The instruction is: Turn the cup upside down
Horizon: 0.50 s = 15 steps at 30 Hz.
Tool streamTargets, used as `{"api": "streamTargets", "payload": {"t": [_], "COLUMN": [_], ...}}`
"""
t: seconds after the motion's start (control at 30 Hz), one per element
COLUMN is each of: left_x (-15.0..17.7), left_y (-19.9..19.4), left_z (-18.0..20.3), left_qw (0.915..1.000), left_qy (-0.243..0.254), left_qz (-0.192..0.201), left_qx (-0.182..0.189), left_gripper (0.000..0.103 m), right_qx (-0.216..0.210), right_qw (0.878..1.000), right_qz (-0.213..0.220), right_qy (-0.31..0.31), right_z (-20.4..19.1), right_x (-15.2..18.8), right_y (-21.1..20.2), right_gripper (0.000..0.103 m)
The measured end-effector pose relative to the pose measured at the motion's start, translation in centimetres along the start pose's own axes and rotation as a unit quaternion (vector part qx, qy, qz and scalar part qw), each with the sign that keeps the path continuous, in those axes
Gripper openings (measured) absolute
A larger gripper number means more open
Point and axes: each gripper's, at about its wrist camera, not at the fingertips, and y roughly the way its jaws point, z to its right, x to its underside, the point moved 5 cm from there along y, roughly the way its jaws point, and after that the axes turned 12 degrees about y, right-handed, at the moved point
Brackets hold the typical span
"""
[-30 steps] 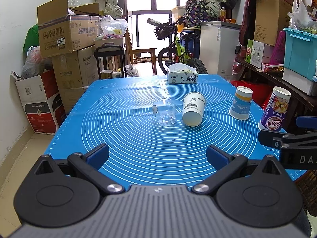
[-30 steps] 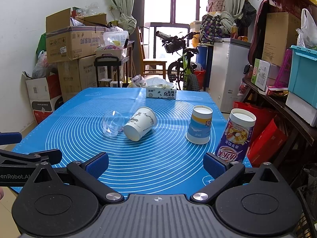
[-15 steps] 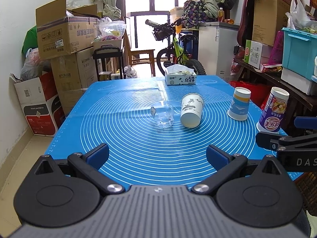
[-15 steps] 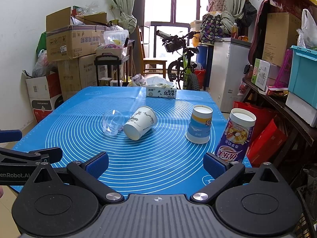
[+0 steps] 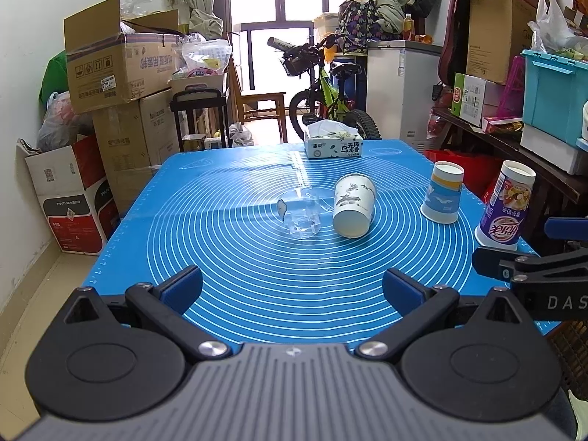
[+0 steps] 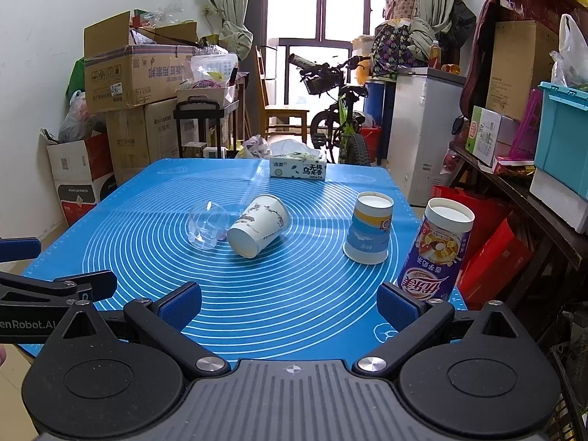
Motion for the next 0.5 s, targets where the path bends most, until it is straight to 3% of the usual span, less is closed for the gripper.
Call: {"api": "streamTargets", "payload": {"t": [0.5], "left_x": [-0.03], "left_y": [0.09], "left_z": [-0.48], "left_qw": [1.0], "left_qy": [-0.003], "left_qz": [-0.003], "left_qx": [-0.004], "left_gripper": [0.103], "right_qx": [0.0], "right_qw": [1.0], "right_qz": [-0.003], "right_qy": [-0.001], "right_z": [0.02], "right_x": [0.62], "right_y": [-0.21], "right_gripper": [0.103]}}
